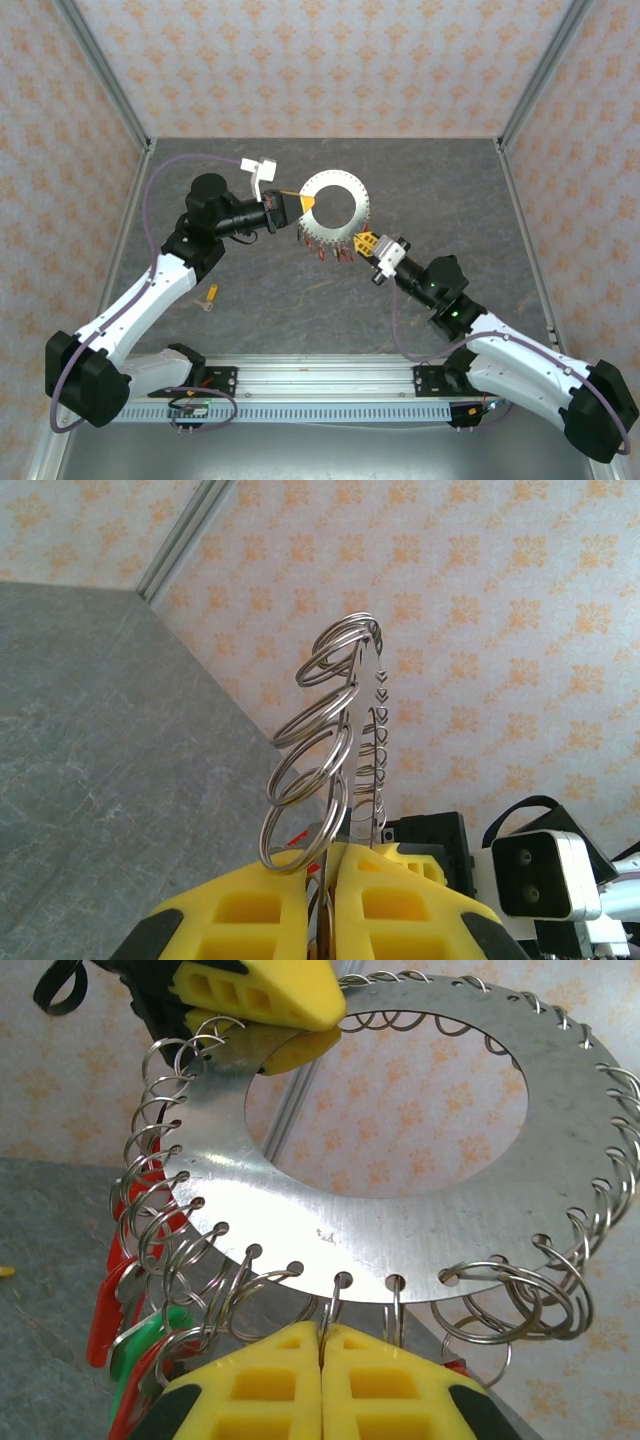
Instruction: Put the keys on the keyring
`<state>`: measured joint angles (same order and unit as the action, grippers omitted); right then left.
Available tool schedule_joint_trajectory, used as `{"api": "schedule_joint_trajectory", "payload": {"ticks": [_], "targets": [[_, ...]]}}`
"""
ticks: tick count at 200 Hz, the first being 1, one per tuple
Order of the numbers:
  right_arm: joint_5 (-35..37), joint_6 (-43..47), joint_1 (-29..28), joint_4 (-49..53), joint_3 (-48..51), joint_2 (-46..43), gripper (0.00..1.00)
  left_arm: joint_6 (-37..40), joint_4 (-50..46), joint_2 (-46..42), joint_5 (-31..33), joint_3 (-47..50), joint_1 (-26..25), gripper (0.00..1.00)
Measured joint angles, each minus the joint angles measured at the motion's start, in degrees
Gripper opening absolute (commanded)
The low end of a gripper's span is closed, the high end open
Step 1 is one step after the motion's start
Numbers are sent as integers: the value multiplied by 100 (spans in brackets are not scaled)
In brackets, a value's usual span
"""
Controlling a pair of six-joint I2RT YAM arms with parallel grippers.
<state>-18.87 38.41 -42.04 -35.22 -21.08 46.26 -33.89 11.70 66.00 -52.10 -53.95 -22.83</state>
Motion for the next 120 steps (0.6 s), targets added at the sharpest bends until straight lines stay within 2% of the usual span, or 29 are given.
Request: {"api": "schedule_joint_trajectory", "payload": {"ticks": [46, 120], "targets": [[111, 584, -42, 0, 15, 63, 11, 46, -61, 0, 0, 0, 0, 0], [155, 468, -42, -116, 229, 114, 12, 42, -52, 0, -2, 0, 0, 0]]}}
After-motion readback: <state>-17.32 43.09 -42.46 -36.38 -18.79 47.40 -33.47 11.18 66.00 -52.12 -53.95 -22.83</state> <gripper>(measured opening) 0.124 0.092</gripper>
